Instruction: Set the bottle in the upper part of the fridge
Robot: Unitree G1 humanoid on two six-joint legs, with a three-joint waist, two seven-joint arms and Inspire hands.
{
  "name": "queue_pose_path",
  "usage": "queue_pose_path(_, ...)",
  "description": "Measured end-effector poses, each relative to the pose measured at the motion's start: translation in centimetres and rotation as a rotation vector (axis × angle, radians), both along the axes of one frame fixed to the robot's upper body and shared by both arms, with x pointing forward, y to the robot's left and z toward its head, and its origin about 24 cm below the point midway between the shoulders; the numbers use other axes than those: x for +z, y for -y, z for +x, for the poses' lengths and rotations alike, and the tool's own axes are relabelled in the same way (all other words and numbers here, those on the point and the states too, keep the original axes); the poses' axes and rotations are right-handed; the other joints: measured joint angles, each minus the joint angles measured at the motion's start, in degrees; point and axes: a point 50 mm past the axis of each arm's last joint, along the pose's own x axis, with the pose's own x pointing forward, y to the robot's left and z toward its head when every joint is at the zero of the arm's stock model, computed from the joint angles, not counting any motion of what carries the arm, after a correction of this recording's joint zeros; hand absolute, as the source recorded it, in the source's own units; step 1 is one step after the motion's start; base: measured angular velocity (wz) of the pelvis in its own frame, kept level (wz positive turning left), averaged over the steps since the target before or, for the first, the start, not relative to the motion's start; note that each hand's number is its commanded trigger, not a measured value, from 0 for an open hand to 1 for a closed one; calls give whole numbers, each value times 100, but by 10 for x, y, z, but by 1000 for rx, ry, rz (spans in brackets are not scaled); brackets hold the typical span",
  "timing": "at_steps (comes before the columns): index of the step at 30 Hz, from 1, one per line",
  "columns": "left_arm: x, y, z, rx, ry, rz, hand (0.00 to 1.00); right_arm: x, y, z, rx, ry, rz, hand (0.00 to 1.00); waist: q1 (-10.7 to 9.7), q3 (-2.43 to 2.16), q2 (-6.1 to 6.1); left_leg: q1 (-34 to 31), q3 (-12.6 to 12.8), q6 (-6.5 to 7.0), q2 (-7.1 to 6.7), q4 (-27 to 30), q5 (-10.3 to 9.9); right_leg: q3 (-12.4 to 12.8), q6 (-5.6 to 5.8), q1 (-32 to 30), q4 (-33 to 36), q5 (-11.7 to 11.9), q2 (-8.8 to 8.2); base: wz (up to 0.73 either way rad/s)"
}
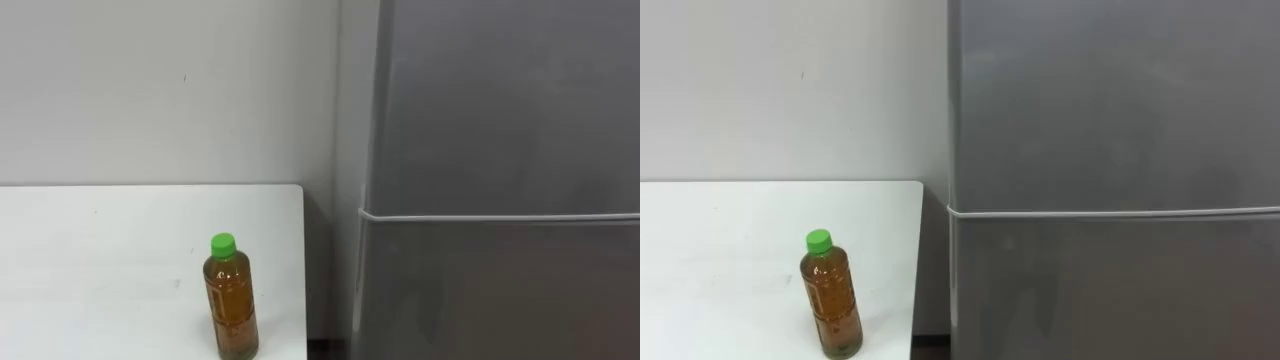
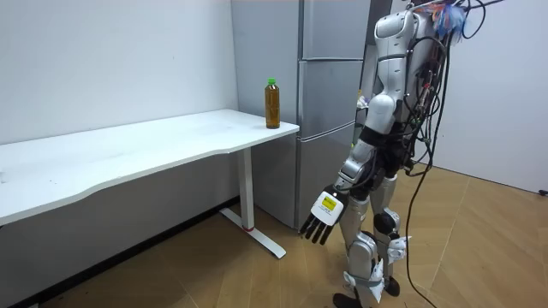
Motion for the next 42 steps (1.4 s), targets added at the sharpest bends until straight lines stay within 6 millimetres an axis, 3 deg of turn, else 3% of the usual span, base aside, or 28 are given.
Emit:
queue_pose_path(12,0,0,3,5,6,-6,0,0,0,0,2,-2,0,0,-14,6,17,-5,-3,0,0,0,0,-10,0,-4,3,0,0,0)
queue_pose_path(17,-2,2,-4,54,-10,-49,0,0,1,-1,-10,0,-1,0,-20,-1,62,-8,13,0,2,-7,-1,5,0,-23,12,0,0,-1)
queue_pose_path(25,-4,4,-14,275,18,-122,0,0,3,-2,-45,-9,-1,0,-15,-8,143,3,18,3,0,-9,-3,19,3,-6,7,-5,-3,0)
queue_pose_path(32,-2,-5,-18,462,55,-106,0,0,5,-4,-56,-18,-3,0,-11,6,151,17,-11,7,-1,43,-5,9,3,35,18,-5,-8,1)
queue_pose_path(36,4,-20,-8,639,144,-71,0,1,8,-4,-83,-17,-8,0,22,-7,269,106,-13,9,-1,-3,-19,2,4,109,28,-32,-10,0)
queue_pose_path(37,7,-26,-2,672,182,-57,0,1,10,-4,-89,-17,-11,0,31,12,257,107,-13,8,-2,-2,-18,5,4,106,30,-32,-10,0)
queue_pose_path(42,22,-45,26,707,331,-10,0,2,15,-4,-88,-16,-28,0,54,21,368,93,-1,9,-6,1,-18,9,5,85,49,-31,-10,0)
